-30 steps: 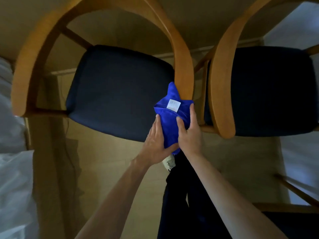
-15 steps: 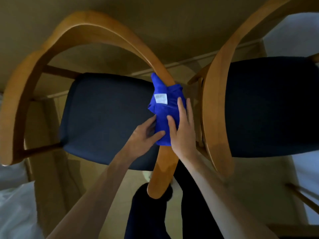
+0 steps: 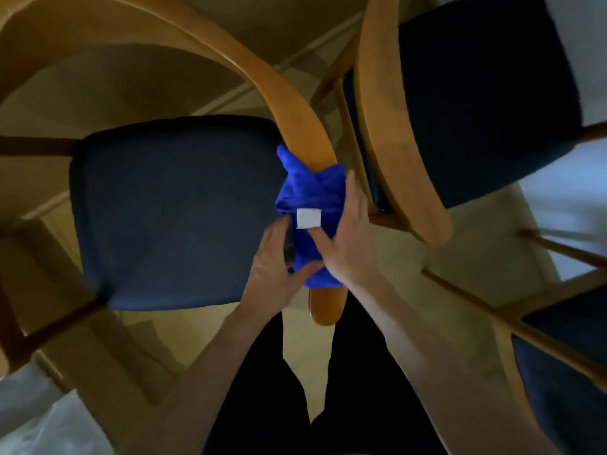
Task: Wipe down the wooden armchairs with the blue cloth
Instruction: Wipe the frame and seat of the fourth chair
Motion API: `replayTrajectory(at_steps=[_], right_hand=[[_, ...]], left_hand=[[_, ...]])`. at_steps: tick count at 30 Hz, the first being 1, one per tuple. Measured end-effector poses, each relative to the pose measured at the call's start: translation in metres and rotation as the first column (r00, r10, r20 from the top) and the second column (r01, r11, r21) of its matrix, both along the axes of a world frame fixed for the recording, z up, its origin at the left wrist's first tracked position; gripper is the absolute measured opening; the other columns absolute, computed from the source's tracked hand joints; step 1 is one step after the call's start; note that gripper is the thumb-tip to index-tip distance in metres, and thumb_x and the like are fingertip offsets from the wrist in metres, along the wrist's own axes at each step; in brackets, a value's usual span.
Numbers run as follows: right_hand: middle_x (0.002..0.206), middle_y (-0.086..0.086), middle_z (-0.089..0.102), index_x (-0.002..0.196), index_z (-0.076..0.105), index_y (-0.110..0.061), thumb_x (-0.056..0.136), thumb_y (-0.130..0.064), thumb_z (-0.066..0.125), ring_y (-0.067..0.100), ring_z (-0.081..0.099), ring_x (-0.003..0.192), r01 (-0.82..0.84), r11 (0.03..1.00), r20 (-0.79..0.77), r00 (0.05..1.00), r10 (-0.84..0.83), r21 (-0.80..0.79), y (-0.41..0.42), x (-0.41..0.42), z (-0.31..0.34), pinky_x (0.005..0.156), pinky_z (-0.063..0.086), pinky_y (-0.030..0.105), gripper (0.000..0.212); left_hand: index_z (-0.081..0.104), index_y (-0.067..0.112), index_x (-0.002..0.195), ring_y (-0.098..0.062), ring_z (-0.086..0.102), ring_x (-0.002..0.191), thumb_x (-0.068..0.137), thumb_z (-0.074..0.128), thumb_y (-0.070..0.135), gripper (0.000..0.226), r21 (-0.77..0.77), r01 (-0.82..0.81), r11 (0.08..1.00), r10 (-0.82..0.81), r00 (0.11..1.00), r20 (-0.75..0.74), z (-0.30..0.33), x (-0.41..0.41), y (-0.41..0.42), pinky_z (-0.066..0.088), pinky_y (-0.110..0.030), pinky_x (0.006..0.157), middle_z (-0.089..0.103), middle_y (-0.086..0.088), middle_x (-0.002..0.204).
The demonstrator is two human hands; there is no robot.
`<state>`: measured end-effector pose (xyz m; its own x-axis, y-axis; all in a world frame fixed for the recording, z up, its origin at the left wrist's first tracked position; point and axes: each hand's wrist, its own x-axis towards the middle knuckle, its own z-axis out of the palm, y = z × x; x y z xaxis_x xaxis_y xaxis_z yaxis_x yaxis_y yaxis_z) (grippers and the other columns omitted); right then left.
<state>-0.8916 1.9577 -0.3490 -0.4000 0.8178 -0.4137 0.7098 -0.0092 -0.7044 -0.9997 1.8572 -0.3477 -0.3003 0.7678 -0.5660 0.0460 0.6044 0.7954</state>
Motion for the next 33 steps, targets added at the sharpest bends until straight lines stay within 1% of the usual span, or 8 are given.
replayTrajectory(at_steps=[5, 7, 10, 15, 20, 25, 29, 33], right_hand=[[0.155, -0.003, 0.031, 0.155, 0.011, -0.034, 0.080, -0.058, 0.067, 0.009, 0.035, 0.135, 0.024, 1.000, -0.041, 0.999, -0.024, 0.009, 0.022, -0.009, -0.017, 0.095, 0.032, 0.020, 0.097], [0.153, -0.006, 0.034, 0.154, 0.012, -0.036, 0.078, -0.064, 0.066, 0.008, 0.037, 0.135, 0.042, 0.999, -0.051, 0.998, -0.041, 0.016, 0.022, -0.009, -0.022, 0.090, 0.028, 0.010, 0.098], [0.152, -0.004, 0.034, 0.153, 0.009, -0.037, 0.078, -0.073, 0.057, 0.008, 0.040, 0.129, 0.085, 0.995, 0.016, 0.996, -0.086, 0.061, 0.002, -0.003, -0.023, 0.078, 0.026, 0.009, 0.096], [0.145, -0.012, 0.037, 0.153, 0.010, -0.040, 0.079, -0.070, 0.061, -0.006, 0.040, 0.118, 0.267, 0.963, -0.037, 0.963, -0.268, -0.040, -0.094, 0.036, -0.010, 0.086, 0.035, 0.011, 0.095], [0.150, -0.009, 0.032, 0.153, 0.007, -0.036, 0.080, -0.062, 0.062, -0.025, 0.031, 0.119, 0.364, 0.930, 0.009, 0.931, -0.364, -0.050, -0.153, 0.044, -0.007, 0.083, 0.033, -0.004, 0.095], [0.152, 0.006, 0.031, 0.156, 0.013, -0.021, 0.087, -0.060, 0.059, 0.016, 0.040, 0.132, 0.179, 0.980, 0.002, 0.984, -0.180, 0.091, -0.065, 0.025, -0.018, 0.095, 0.036, 0.021, 0.092], [0.141, 0.002, 0.042, 0.154, 0.019, -0.023, 0.085, -0.062, 0.060, 0.016, 0.051, 0.120, 0.061, 0.987, 0.031, 0.997, -0.066, 0.149, 0.003, -0.005, -0.024, 0.078, 0.037, 0.021, 0.089], [0.139, 0.000, 0.042, 0.154, 0.016, -0.029, 0.086, -0.064, 0.055, 0.015, 0.051, 0.116, 0.098, 0.979, 0.057, 0.992, -0.109, 0.176, -0.019, 0.002, -0.021, 0.077, 0.040, 0.026, 0.085]], left_hand=[[0.041, 0.013, 0.144, -0.009, 0.056, 0.119, 0.073, 0.084, 0.025, 0.084, 0.087, 0.045, 0.995, -0.039, 0.997, -0.069, -0.012, -0.016, 0.012, 0.052, -0.030, 0.096, 0.049, -0.004, 0.137], [0.036, 0.018, 0.148, -0.005, 0.055, 0.119, 0.075, 0.083, 0.025, 0.087, 0.068, -0.001, 0.998, 0.001, 1.000, -0.002, -0.014, -0.012, 0.007, 0.052, -0.026, 0.094, 0.046, -0.001, 0.141], [0.030, 0.023, 0.151, -0.005, 0.053, 0.124, 0.080, 0.079, 0.019, 0.086, 0.041, -0.049, 0.998, 0.043, 0.990, 0.136, -0.014, 0.000, -0.009, 0.053, -0.031, 0.096, 0.046, 0.000, 0.143], [0.031, 0.029, 0.150, -0.005, 0.055, 0.122, 0.081, 0.077, 0.014, 0.084, -0.033, 0.091, 0.995, -0.080, 0.968, 0.237, -0.008, 0.023, -0.078, 0.053, -0.034, 0.096, 0.053, 0.007, 0.139], [0.034, 0.039, 0.147, -0.004, 0.051, 0.126, 0.088, 0.069, 0.008, 0.075, -0.057, 0.146, 0.988, -0.132, 0.970, 0.202, -0.002, 0.034, -0.120, 0.049, -0.031, 0.102, 0.054, 0.013, 0.138], [0.039, 0.021, 0.148, -0.004, 0.058, 0.118, 0.085, 0.074, 0.017, 0.072, 0.036, 0.034, 0.999, -0.038, 0.994, 0.106, -0.005, 0.012, -0.052, 0.050, -0.037, 0.099, 0.060, 0.006, 0.132], [0.041, 0.017, 0.146, -0.005, 0.058, 0.116, 0.082, 0.077, 0.022, 0.074, 0.074, -0.046, 0.996, 0.042, 0.998, 0.050, -0.011, -0.006, -0.004, 0.051, -0.036, 0.098, 0.057, 0.002, 0.137], [0.042, 0.018, 0.146, -0.006, 0.058, 0.118, 0.085, 0.074, 0.018, 0.069, 0.064, -0.103, 0.993, 0.097, 0.992, 0.086, -0.010, 0.008, -0.022, 0.050, -0.039, 0.101, 0.059, 0.003, 0.134]])
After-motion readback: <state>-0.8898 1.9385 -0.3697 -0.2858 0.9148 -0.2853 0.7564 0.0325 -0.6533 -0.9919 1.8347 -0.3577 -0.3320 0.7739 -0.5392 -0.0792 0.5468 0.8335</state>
